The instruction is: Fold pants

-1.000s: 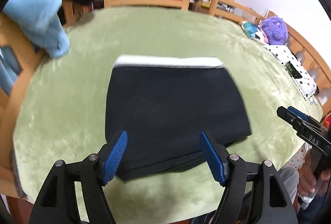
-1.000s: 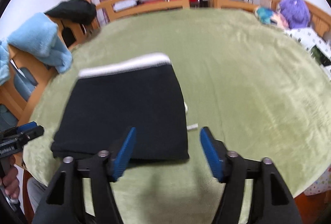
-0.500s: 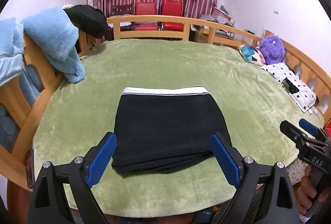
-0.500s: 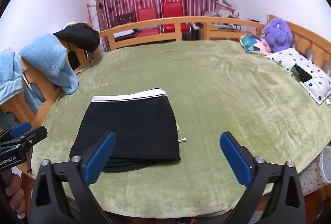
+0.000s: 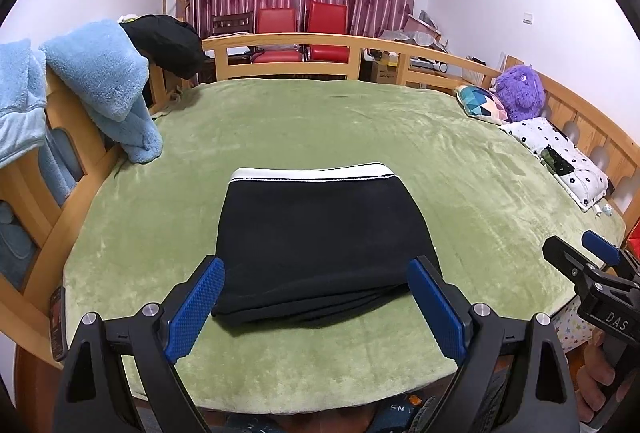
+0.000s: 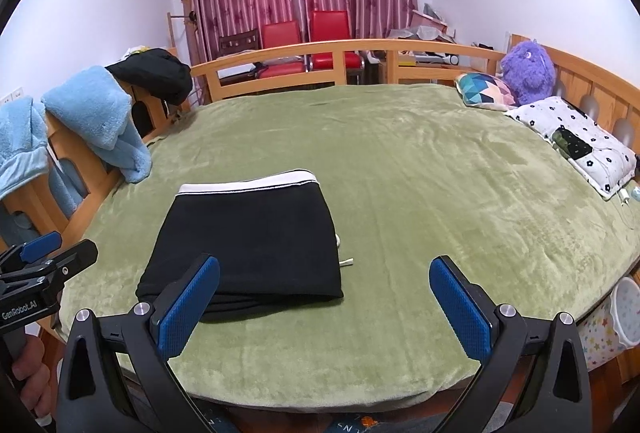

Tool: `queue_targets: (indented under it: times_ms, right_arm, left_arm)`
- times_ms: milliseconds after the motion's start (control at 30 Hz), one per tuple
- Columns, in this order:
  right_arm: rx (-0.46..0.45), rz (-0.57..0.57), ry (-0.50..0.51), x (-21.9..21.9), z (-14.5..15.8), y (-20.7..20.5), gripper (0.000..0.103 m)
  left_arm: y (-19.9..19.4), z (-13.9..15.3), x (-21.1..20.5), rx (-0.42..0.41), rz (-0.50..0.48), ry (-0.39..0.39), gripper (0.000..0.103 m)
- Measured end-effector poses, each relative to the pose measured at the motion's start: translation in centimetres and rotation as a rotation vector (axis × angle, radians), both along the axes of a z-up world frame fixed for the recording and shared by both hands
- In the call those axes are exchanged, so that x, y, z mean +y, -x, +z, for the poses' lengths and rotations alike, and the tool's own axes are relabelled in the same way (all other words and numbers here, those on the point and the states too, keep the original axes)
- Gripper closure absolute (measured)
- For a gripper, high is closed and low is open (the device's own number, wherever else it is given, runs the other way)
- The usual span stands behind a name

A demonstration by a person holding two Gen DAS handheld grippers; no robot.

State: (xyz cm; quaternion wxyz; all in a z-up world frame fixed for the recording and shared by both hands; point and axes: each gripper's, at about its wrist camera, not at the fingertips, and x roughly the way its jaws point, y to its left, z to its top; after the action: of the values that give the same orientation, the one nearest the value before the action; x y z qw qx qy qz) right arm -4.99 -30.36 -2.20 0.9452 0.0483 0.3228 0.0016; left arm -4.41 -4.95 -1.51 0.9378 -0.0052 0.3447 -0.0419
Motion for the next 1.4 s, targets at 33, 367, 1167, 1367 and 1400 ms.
queue_targets:
  times_ms: [33, 367, 1167, 1367, 1400]
  right_arm:
    - [0.0, 0.002, -0.001, 0.0, 0.0, 0.0, 0.0]
    - [0.008, -0.005, 0.009, 0.2, -0.5, 0.3, 0.0]
    - [0.018, -0.014, 0.006, 0.3, -1.1, 0.4, 0.0]
    - [0.021, -0.016, -0.001, 0.0, -1.1, 0.4, 0.0]
    - [0.022, -0.014, -0.003, 0.0, -1.1, 0.4, 0.0]
  left_arm:
    - [0.0, 0.0, 0.0, -0.001, 0.002, 0.001, 0.01]
    - [0.0, -0.1, -0.1, 0.004, -0.005, 0.018, 0.01]
    - [0.7, -0.1, -0.4, 0.004, 0.009, 0.025, 0.01]
    - [0.8, 0.0, -0.5, -0.001, 0.009, 0.029, 0.01]
    - [0.9, -0.1, -0.6, -0.001, 0.009, 0.03, 0.01]
